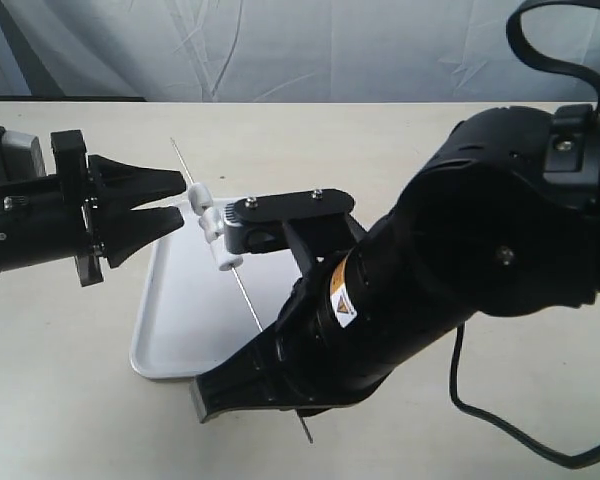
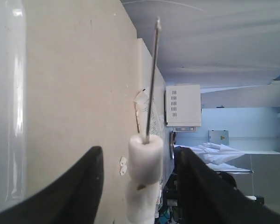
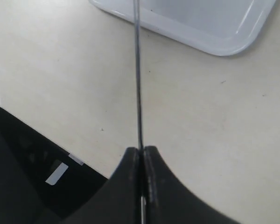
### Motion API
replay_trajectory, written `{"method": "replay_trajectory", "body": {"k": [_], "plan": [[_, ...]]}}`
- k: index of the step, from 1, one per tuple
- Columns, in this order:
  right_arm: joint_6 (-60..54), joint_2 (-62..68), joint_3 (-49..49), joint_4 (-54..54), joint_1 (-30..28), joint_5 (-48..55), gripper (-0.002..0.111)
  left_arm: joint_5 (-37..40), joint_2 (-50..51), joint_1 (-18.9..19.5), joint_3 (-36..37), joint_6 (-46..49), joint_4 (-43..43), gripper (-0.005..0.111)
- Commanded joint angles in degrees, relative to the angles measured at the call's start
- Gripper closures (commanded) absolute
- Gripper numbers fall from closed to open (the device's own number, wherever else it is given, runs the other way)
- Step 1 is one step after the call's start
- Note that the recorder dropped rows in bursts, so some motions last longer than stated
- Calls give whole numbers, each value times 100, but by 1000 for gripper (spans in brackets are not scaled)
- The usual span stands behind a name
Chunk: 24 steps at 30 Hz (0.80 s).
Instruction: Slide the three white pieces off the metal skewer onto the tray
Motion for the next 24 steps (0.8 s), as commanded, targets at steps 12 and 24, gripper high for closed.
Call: {"method": "replay_trajectory", "body": {"k": [12,24], "plan": [[-214,-36,24,229,9,-56,109,198,82,-568,-195,213,-278,59],[-279,-36,24,216,9,-52,109,203,82,-568,-195,202,-203,76]]}}
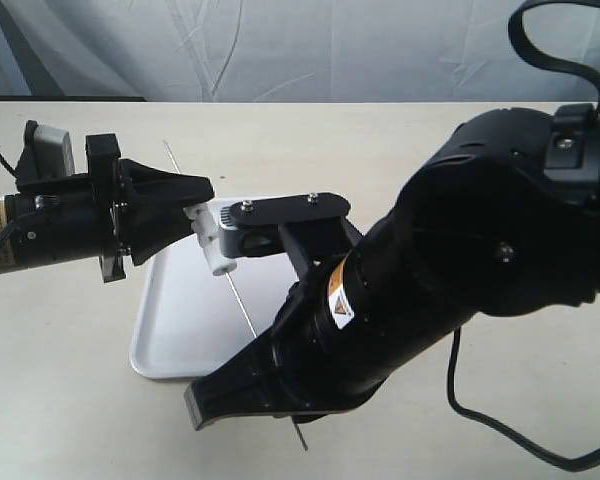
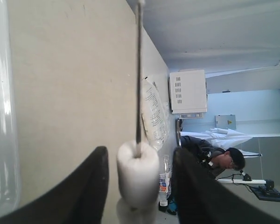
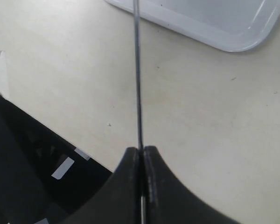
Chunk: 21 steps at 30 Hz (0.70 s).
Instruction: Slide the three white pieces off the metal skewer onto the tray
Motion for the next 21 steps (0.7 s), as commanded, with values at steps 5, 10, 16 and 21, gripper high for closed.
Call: {"method": "replay_trajectory", "body": {"k": [5,10,16,21], "plan": [[-64,-36,24,-43,9,-29,109,-14,12,-45,-22,25,-82,84],[-64,-36,34,-43,9,16,109,0,12,-45,-22,37,-160,84],[-64,-36,170,-51,9,19,109,96,12,-45,-22,37,-170,84],[-64,-36,196,-40,9,-3,109,146,12,-45,-22,37,-180,85]]}}
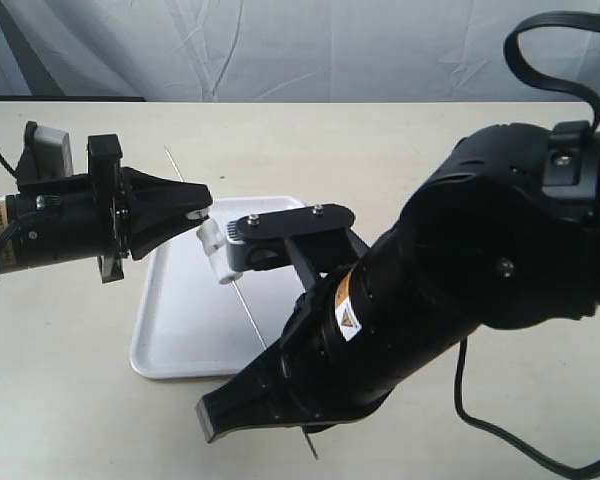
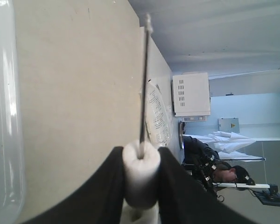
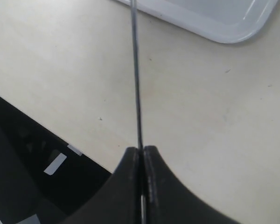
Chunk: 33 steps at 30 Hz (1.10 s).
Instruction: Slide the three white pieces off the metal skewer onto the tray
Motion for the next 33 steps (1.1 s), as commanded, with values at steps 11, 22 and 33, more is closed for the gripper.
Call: {"method": "replay_trajectory", "body": {"k": [11,22,33], "plan": [[-42,-36,38,-59,107,222,109,140,12,-45,-22,168,-460,89],[-42,-48,38,-82,357,574,109,312,12,56,-149,192,-563,89],[-42,-69,38,-105,357,851,109,341,12,756,-196,192,-316,89]]}}
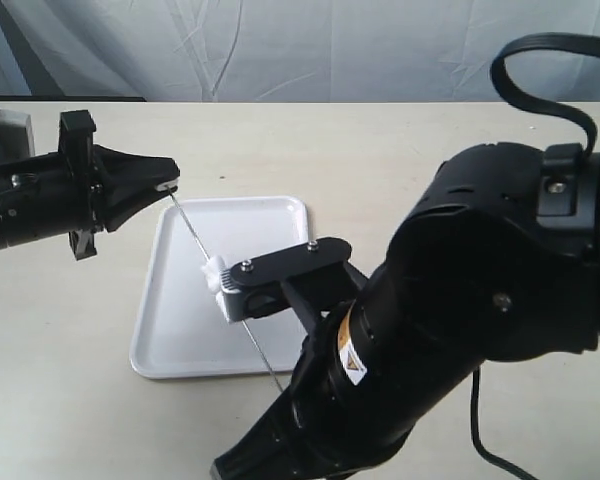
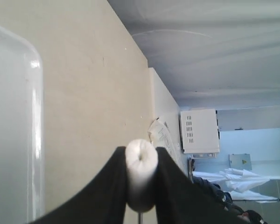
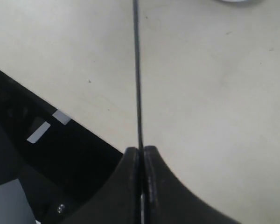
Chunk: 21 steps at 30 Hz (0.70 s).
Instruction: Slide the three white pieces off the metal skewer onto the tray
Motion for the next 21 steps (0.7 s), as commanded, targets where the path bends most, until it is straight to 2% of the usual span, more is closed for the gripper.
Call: {"method": "replay_trajectory", "body": {"k": [1,5,9,12,18,21], "plan": [[-58,-67,35,13,25,207,109,58,12,331,-52,35,29,89],[-8,-67,35,-254,25,206,109,254,12,468,-52,35,482,89],[397,-67,35,-743,14,260,109,1899,12,-18,-52,35,1643,89],[397,-67,35,-769,14,271,109,2413,39,-419,-52,440,1416,89],[397,-67,35,-783,14,215,109,2363,660,-810,-214,872,1129,88],[397,-67,35,-852,14,215,109,2061,883,-810,-273,917,938,80]]}}
